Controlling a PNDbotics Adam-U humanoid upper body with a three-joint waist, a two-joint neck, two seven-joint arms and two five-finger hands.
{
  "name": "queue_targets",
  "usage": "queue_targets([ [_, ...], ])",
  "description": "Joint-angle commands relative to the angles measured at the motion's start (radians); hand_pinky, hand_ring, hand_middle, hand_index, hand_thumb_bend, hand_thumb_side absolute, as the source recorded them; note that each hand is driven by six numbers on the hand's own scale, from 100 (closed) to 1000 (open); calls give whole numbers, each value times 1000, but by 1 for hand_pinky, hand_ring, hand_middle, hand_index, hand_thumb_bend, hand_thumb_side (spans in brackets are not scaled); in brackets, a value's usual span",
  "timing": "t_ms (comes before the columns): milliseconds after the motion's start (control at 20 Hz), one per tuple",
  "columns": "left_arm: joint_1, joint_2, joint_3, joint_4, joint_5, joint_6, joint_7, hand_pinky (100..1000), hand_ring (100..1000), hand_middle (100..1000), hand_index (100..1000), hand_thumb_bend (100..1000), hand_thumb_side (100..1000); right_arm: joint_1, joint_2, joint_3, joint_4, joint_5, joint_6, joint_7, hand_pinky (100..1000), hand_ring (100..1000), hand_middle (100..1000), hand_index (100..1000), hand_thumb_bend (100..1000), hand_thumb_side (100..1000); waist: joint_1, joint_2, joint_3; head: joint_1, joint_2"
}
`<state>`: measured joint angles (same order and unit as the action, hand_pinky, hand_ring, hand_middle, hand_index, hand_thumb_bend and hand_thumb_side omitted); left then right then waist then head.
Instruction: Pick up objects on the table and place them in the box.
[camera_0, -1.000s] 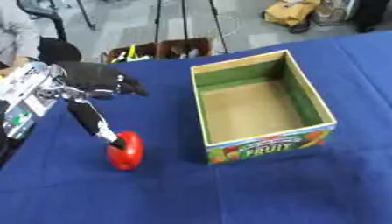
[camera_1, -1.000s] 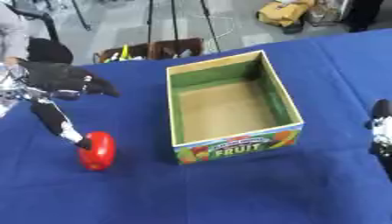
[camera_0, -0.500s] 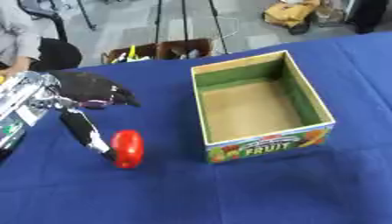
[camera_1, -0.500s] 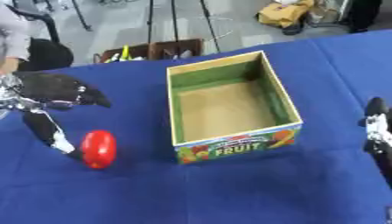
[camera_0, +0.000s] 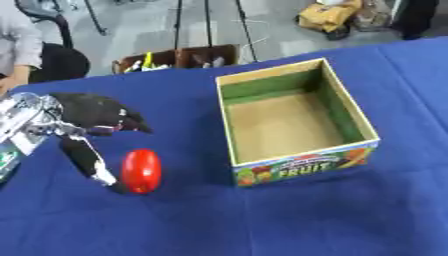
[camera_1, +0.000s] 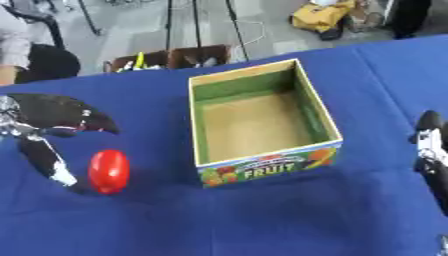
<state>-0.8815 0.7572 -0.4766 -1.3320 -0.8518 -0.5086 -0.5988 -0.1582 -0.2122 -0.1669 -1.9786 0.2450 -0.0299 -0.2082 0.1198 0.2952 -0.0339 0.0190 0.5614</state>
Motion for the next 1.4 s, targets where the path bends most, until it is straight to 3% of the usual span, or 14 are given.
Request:
queue_targets([
  [50,-7,45,6,-8,-12,-314,-308,849,876,871,985,812,855,-7,-11,-7,-21,-3,1,-3,222,100,224,436,149,704,-6,-23,2,3,-3],
  [1400,21,30,-15,15,-28,-317,-308,820,822,804,915,805,860,-7,-8,-7,-21,2,-2,-4,223,100,224,437,152,703,-7,-14,-5,7,-5],
])
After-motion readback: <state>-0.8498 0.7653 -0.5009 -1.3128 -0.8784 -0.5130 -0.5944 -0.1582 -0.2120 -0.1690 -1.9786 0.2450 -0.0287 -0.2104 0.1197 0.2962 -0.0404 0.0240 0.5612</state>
